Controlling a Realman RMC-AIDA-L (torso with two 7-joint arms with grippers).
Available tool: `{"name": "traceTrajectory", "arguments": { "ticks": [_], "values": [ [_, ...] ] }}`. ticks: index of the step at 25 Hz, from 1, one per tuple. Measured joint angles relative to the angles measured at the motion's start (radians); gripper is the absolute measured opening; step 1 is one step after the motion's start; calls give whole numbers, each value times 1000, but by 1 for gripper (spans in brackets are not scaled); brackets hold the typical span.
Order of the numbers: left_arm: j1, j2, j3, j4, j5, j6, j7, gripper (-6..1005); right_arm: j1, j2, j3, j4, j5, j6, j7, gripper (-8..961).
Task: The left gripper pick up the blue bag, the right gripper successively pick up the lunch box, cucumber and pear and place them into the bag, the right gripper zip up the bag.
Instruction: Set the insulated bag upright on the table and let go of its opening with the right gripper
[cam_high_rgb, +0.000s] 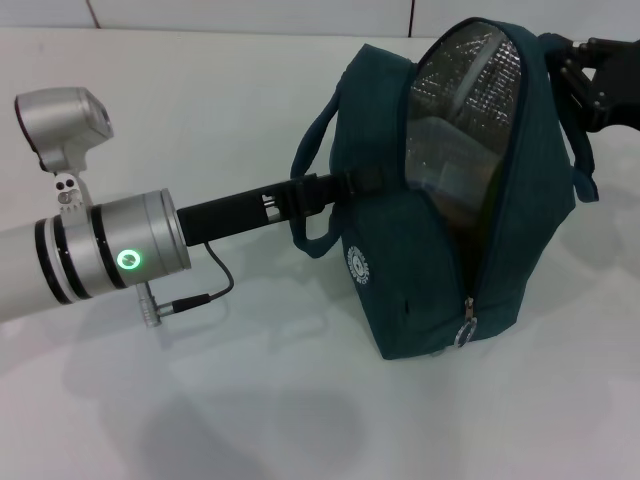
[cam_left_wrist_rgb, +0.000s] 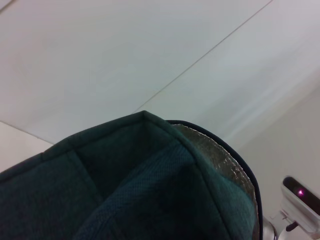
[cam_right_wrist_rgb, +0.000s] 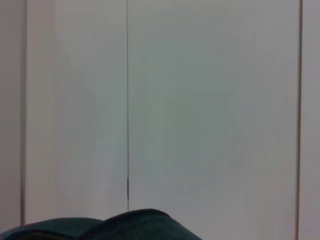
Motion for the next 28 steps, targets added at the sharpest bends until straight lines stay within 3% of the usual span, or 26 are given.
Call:
{"name": "traceTrajectory", "arguments": {
  "ticks": [19,28],
  "values": [
    [0,-1,-5,-9,0,0,0,51,-19,21,2,-3,0,-21,-74,110],
    [3,-1,-6,-9,-1,-5,0,51,-52,14,5,-10,3,-59,-74,463]
  ]
}}
